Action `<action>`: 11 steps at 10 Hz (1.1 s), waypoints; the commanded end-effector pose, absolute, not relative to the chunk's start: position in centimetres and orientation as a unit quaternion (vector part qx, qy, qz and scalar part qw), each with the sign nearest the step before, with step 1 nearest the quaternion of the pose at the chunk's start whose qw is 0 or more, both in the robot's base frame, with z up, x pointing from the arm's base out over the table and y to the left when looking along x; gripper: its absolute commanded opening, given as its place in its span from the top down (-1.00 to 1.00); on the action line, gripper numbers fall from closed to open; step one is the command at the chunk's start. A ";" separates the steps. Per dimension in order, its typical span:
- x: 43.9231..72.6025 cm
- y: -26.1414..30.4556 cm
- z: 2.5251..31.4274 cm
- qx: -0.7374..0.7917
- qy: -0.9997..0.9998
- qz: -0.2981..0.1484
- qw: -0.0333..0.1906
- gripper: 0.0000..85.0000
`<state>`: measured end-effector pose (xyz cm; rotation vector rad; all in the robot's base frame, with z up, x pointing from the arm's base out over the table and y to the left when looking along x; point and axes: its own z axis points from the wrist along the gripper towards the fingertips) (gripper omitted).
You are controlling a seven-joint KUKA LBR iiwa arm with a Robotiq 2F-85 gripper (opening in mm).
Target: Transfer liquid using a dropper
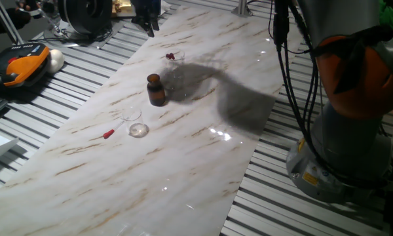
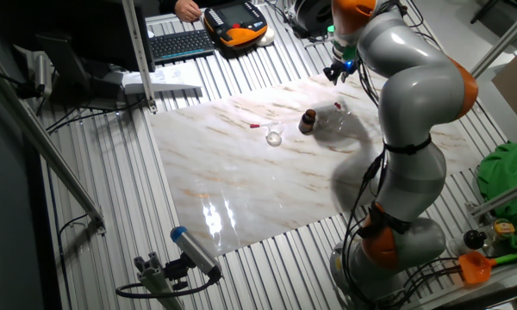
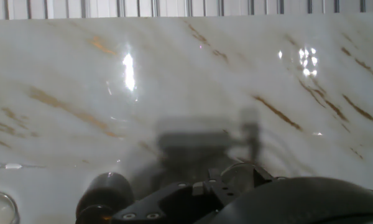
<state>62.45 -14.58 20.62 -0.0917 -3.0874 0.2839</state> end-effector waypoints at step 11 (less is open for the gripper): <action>60.6 -13.6 17.7 -0.068 -0.993 0.093 0.009 0.20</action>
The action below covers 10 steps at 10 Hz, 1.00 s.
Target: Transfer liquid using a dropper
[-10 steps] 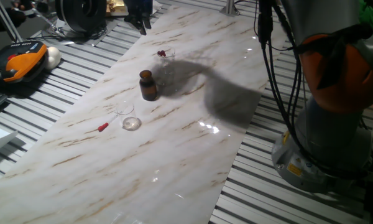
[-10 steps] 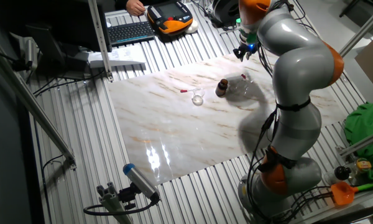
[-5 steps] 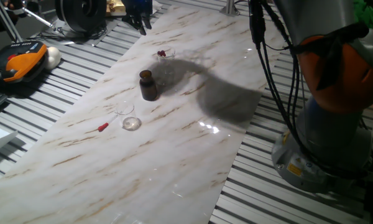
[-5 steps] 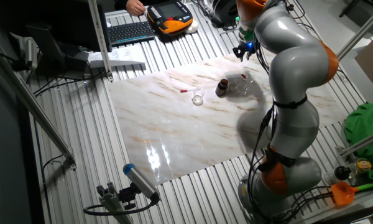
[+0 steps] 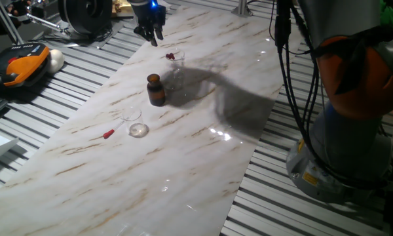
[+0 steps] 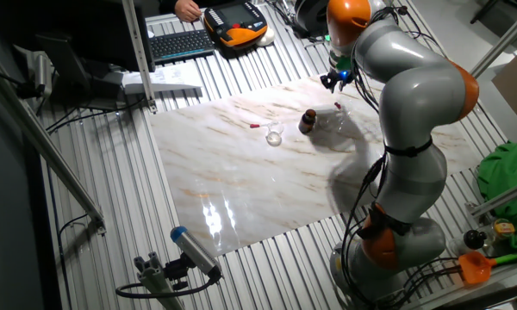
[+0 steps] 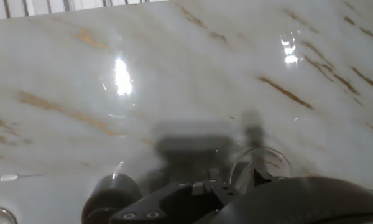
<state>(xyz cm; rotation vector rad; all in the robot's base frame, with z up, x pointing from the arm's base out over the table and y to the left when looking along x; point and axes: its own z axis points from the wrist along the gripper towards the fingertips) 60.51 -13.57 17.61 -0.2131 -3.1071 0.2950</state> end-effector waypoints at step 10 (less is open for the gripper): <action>58.6 -13.0 16.2 -0.070 -0.992 0.106 -0.008 0.20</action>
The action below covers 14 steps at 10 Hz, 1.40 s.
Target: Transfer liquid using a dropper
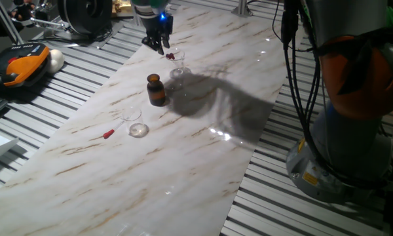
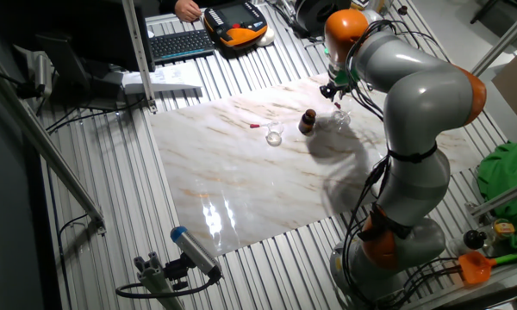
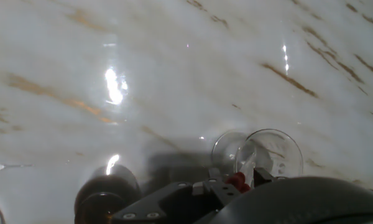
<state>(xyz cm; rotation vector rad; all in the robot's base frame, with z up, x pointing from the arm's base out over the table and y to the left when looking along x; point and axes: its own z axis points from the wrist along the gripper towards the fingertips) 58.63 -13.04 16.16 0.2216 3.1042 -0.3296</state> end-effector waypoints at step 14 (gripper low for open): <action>58.3 -12.9 15.7 0.066 0.991 -0.115 -0.024 0.20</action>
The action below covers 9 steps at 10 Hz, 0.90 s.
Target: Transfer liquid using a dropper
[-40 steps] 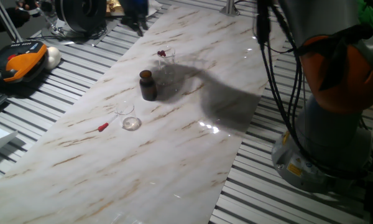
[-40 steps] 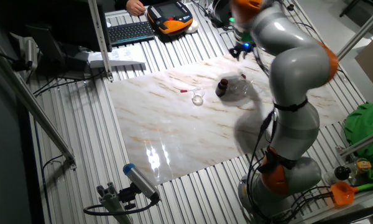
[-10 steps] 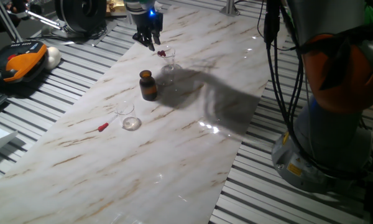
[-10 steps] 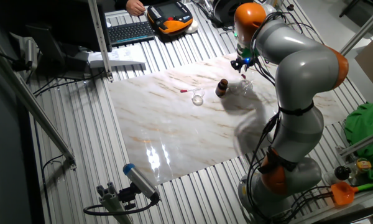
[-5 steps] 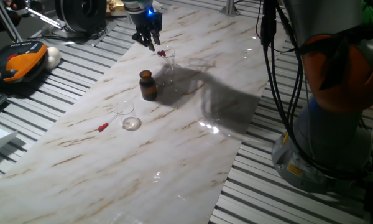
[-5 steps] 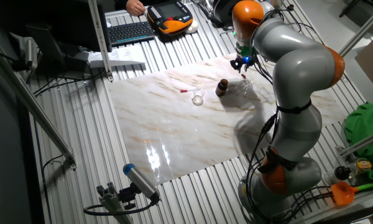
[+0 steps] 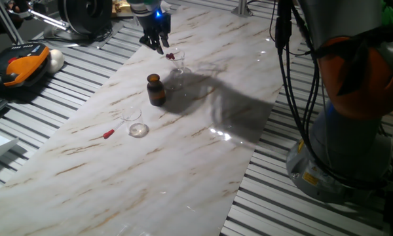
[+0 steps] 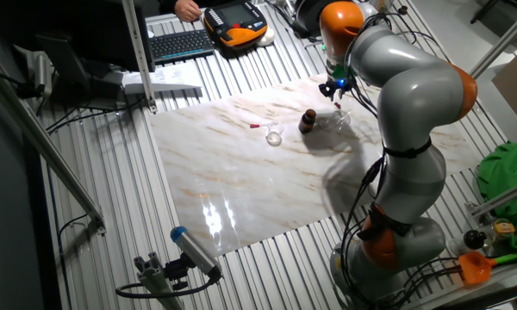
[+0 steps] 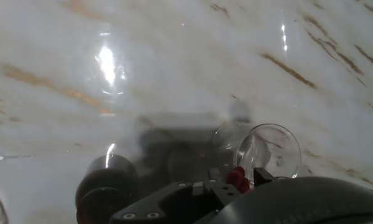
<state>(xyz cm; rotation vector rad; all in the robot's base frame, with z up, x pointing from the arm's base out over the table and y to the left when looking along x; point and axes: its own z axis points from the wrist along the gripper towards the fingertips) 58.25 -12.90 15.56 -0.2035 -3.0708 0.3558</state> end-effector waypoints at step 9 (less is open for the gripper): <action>57.2 -13.4 14.0 -0.045 -0.991 0.126 0.015 -0.20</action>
